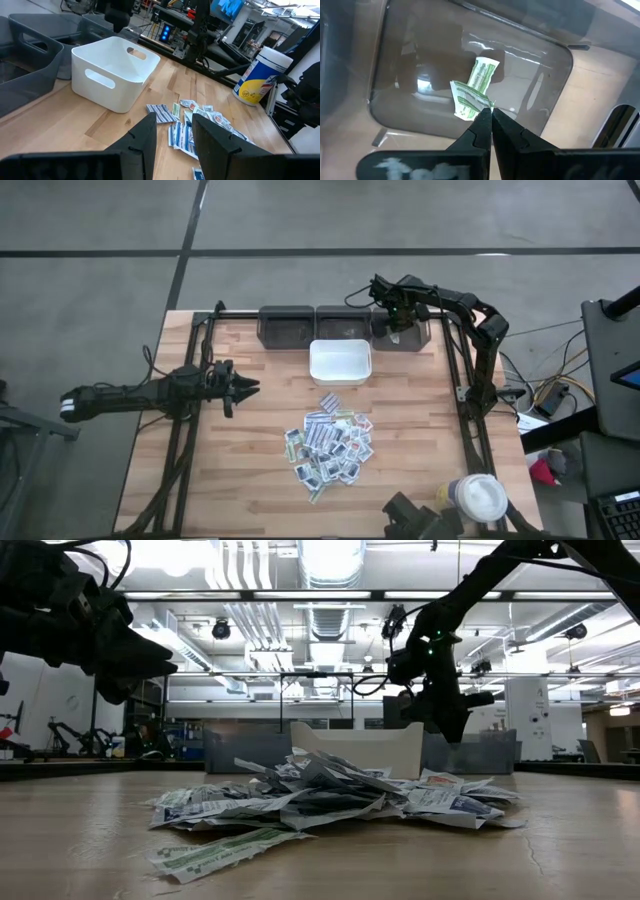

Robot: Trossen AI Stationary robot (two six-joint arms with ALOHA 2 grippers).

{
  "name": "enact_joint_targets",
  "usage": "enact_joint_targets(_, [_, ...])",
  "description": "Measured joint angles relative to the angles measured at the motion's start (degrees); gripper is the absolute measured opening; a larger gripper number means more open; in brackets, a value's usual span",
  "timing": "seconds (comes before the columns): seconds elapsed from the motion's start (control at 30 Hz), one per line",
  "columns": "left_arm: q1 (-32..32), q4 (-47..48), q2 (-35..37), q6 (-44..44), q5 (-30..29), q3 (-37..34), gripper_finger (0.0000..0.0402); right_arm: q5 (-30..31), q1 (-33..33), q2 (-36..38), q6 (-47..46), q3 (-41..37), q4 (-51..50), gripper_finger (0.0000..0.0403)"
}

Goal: Pick & Place First Aid Supplies
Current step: Put the green bandage pack into the right gray bin

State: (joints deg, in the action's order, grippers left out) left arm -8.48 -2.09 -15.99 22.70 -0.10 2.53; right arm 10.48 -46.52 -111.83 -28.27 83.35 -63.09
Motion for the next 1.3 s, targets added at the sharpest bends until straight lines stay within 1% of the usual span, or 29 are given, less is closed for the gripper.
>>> enact_joint_targets(0.33, [0.01, 0.04, -0.02, 0.02, 0.0, 0.01, 0.0119, 0.0, 0.0, 0.02, -1.13, 0.0, 0.76, 0.0009])
enact_joint_targets(0.43, [-0.01, 0.05, -0.01, 0.02, 0.01, -0.01, 0.0119, -0.02, 0.0, 0.02, -1.31, 0.0, 0.76, 0.0015])
enact_joint_targets(0.63, [-0.01, 0.6, -0.02, 0.02, 0.02, 0.0, 0.012, -0.02, 0.0, 0.07, -1.31, 0.0, 0.92, 0.005])
enact_joint_targets(0.9, [-0.01, 0.61, -0.02, 0.02, 0.02, -0.01, 0.012, -0.06, 0.0, 0.09, -0.44, 0.0, 0.91, 0.0116])
enact_joint_targets(1.03, [0.01, 0.63, -0.02, 0.04, 0.02, -0.01, 0.0119, -1.34, 0.02, 0.4, -0.78, 0.0, -2.14, 0.0144])
enact_joint_targets(1.17, [-0.01, 0.63, -0.02, 0.02, 0.02, -0.01, 0.0119, -1.51, 0.84, 3.19, -3.07, -0.02, -5.98, 0.016])
enact_joint_targets(1.3, [-0.01, 0.66, -0.02, 0.02, 0.02, 0.0, 0.0119, -1.54, 3.69, 8.78, -3.26, -0.02, -7.41, 0.0166])
